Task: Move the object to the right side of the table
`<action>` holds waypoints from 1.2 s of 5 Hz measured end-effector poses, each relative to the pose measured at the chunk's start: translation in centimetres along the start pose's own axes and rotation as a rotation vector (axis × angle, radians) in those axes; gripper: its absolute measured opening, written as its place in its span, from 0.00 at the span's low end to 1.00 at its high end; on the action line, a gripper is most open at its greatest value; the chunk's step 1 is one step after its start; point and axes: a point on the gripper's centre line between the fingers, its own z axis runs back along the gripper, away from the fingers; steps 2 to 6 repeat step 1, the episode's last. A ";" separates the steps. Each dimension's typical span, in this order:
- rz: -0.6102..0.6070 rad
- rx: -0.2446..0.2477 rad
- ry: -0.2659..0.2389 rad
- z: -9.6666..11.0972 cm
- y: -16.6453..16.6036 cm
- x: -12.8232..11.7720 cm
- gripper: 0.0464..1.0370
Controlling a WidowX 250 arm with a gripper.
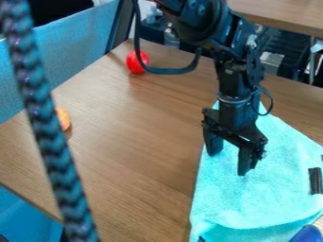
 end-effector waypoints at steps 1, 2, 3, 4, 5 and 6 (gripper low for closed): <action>0.068 -0.046 -0.053 2.4 0.0 0.5 0.96; 0.068 -0.046 -0.053 2.4 0.0 0.5 0.96; 0.068 -0.046 -0.053 2.4 0.0 0.5 0.96; 0.068 -0.046 -0.053 2.4 0.0 0.5 0.96; 0.068 -0.046 -0.053 2.4 0.0 0.5 0.96; 0.068 -0.046 -0.053 2.4 0.0 0.5 0.96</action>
